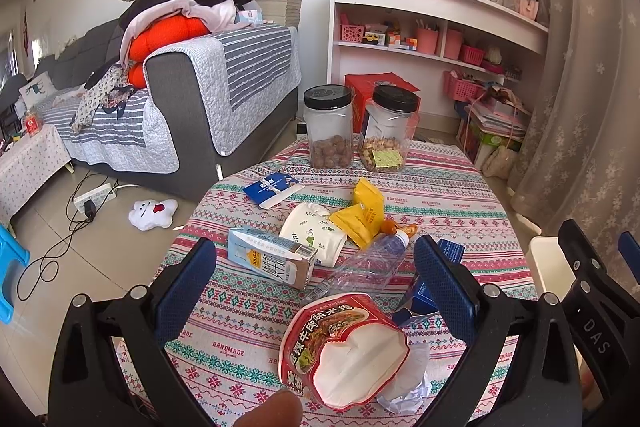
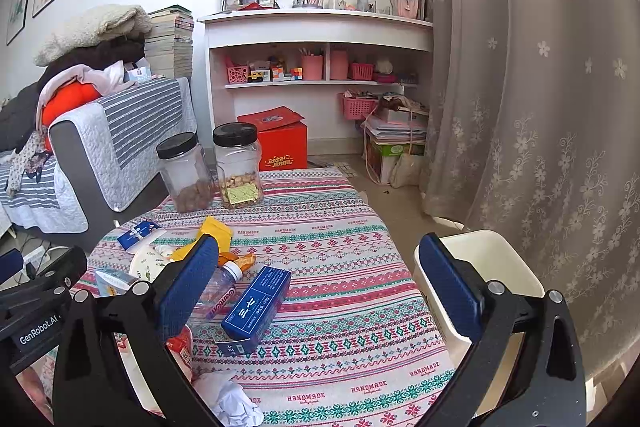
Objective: Collect trash
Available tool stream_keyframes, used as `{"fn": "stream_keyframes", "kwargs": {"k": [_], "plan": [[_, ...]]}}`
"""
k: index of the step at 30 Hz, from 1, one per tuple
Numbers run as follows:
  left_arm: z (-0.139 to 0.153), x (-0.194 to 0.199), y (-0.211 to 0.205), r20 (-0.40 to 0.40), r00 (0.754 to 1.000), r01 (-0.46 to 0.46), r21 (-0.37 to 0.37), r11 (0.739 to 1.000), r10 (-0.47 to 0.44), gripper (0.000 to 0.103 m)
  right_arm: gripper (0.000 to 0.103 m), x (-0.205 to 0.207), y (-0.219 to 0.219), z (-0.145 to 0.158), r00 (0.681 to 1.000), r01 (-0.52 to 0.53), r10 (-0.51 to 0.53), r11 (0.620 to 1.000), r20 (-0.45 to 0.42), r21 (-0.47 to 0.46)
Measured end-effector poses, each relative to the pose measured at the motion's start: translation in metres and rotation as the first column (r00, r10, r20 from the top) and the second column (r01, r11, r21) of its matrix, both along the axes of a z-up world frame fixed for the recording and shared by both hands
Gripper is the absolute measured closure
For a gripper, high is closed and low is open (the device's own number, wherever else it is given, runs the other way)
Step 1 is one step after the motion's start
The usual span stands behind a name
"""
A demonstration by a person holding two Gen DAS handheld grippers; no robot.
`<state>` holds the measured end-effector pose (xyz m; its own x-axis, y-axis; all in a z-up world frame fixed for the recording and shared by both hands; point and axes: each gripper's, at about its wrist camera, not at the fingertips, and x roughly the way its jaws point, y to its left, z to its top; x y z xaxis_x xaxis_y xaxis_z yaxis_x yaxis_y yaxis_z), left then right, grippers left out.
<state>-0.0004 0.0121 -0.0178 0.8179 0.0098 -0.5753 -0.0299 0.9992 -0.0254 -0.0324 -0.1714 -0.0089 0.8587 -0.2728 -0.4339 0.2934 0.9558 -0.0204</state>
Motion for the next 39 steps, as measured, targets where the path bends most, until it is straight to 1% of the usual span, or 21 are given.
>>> {"fn": "stream_keyframes", "kwargs": {"k": [39], "plan": [[-0.0010, 0.0011, 0.0011, -0.007, 1.000, 0.001, 0.001, 1.000, -0.001, 0.007, 0.007, 0.0000, 0.0003, 0.0005, 1.000, 0.000, 0.000, 1.000, 0.000, 0.005]]}}
